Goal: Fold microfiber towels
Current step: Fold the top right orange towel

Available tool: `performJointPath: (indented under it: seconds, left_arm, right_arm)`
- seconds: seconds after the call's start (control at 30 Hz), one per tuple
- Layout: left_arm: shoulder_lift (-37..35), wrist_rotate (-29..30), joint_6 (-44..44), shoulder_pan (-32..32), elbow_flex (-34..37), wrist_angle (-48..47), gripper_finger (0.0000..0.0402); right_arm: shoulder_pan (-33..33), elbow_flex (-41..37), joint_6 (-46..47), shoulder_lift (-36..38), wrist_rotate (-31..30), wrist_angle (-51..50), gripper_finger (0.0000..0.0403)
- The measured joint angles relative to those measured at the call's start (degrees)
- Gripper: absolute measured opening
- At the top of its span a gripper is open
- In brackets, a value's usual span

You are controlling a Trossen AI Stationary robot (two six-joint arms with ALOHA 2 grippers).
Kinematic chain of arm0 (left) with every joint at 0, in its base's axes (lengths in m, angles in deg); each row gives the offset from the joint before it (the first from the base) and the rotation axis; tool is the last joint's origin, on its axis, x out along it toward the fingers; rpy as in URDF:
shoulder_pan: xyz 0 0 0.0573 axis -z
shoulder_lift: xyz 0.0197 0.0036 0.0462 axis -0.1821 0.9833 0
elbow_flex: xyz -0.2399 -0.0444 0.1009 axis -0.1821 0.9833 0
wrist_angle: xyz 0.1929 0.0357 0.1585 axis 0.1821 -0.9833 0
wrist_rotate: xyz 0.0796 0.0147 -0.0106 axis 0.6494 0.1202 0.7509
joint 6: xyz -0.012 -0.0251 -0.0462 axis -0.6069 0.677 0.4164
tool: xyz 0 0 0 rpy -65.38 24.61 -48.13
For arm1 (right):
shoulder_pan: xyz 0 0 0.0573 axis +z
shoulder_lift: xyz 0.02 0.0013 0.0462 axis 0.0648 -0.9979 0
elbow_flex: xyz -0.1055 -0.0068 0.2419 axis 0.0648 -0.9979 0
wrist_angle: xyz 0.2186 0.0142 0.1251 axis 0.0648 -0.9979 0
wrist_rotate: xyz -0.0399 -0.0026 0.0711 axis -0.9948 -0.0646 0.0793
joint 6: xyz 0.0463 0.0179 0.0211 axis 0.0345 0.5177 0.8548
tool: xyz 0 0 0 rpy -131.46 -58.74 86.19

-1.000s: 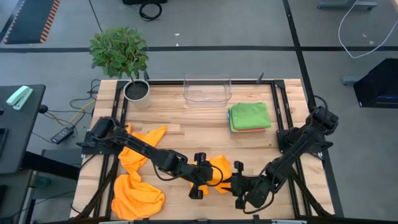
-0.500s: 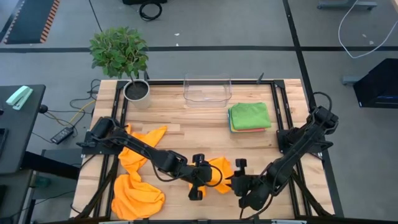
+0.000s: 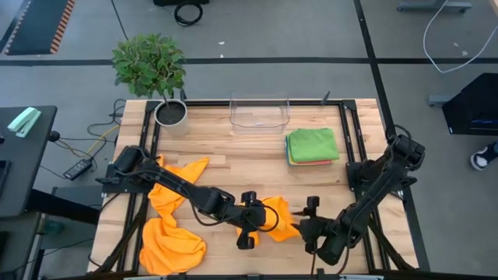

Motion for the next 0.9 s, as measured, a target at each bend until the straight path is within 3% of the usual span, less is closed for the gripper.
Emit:
performJointPath:
  seconds: [0.1,0.33,0.53,0.73,0.9]
  left_arm:
    - [0.00,0.00,0.00,0.02,0.00,-0.01,0.0012]
    - [0.02,-0.02,0.03,-0.54,0.00,-0.24,0.0023]
    - [0.02,-0.02,0.11,-1.06,0.00,-0.24,0.0008]
    - [0.02,0.00,0.07,-2.45,0.00,-0.22,0.0023]
    - [0.02,-0.02,0.00,-3.31,0.00,-0.20,0.0008]
  right_arm:
    - [-0.47,-1.24,-0.88,0.00,-2.59,1.15,0.0179]
    - [-0.66,-8.39,-1.61,0.00,1.73,9.91,0.0175]
    - [-1.46,-8.56,-7.24,0.00,0.97,17.99,0.0175]
    - [-3.38,-8.58,-8.64,0.00,0.81,18.50,0.0175]
    - [-3.57,-8.58,-9.62,0.00,2.31,18.92,0.0175]
